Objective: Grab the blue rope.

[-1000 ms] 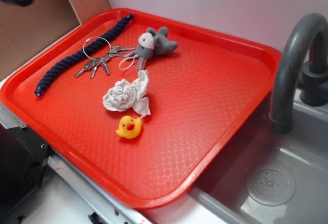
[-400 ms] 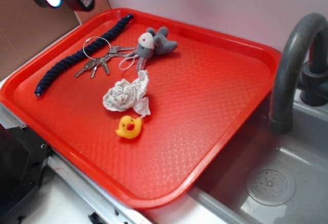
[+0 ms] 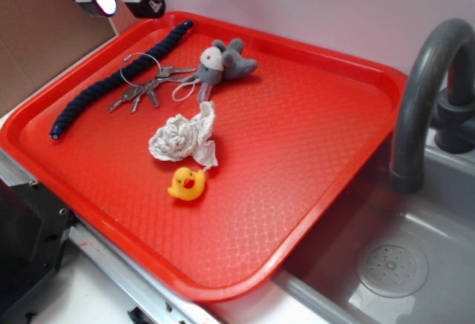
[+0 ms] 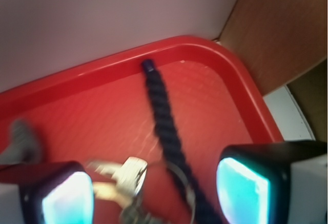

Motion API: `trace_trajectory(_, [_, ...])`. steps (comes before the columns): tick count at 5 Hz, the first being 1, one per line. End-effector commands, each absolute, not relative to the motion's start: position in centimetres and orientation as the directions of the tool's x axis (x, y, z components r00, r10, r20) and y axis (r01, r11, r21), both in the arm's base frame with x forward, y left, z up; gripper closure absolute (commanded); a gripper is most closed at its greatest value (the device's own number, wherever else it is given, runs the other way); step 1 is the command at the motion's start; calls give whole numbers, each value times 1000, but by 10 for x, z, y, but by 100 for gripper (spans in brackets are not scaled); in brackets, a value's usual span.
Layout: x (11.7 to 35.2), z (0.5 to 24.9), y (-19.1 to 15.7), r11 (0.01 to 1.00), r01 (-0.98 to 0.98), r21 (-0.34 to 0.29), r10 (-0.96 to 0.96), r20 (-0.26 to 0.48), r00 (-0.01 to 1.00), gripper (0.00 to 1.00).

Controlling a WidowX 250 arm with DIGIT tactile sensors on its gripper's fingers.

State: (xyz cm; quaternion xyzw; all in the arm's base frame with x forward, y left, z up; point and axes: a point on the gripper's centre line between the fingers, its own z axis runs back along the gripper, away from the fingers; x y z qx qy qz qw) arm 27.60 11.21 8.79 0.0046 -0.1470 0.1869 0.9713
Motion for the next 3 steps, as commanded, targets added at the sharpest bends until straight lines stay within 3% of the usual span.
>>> trace_trajectory(1, [292,82,126,922,-388,2,366,331,870,0])
trace_trajectory(3, [298,49,126,933,-357,-42,355,263,897,0])
